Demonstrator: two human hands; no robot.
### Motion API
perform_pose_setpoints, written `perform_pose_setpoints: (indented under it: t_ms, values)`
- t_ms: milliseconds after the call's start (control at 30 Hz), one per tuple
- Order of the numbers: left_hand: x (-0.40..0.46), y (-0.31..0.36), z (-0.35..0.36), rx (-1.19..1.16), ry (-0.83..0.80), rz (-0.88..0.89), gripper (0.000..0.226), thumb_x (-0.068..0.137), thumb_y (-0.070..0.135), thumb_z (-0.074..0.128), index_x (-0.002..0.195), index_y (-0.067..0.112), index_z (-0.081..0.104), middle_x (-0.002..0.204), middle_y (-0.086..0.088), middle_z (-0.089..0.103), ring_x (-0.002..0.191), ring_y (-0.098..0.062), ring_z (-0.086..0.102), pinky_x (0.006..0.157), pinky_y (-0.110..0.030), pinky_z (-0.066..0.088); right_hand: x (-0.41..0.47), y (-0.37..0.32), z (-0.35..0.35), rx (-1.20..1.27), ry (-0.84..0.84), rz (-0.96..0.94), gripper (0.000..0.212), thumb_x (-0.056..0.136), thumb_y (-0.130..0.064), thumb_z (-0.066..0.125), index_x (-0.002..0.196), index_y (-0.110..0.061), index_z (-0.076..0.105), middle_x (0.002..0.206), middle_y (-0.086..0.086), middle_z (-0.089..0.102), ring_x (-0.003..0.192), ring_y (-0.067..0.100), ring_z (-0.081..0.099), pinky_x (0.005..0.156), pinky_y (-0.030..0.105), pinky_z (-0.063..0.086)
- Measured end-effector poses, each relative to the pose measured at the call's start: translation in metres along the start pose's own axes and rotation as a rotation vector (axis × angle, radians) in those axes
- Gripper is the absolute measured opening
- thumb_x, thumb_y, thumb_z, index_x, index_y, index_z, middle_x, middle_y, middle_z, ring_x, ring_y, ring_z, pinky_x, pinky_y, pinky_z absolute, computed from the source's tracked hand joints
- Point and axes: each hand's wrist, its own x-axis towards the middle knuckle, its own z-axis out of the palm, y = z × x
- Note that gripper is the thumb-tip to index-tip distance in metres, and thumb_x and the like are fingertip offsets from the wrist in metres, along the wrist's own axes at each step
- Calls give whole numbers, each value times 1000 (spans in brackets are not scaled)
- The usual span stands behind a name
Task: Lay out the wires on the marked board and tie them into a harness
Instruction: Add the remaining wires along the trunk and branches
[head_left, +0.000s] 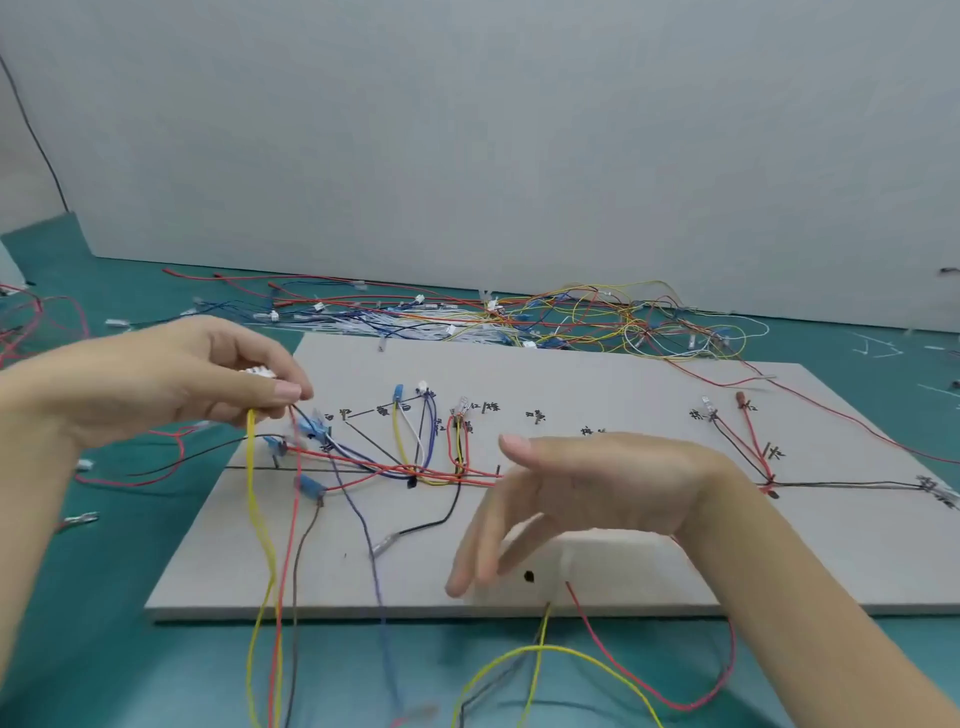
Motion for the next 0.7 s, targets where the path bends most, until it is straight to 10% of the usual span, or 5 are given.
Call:
perform_pose_setpoints:
  t_ms: [267,700]
  values:
    - [9,16,26,-218,96,29,69,40,46,97,95,10,76,77,-6,70,62,-9,66,58,-16,54,35,5,32,66,273,-46,45,95,-35,53,129,-7,53,114,6,65,93,25,65,83,33,54]
    - [7,32,53,-234,121,154,63,42,48,95,89,10,75,74,-3,66,60,-13,62,58,-19,53,73,-5,43,120,546,-120,15,95,-15,62,98,-1,68,77,7,67,54,16,59,54,21,52]
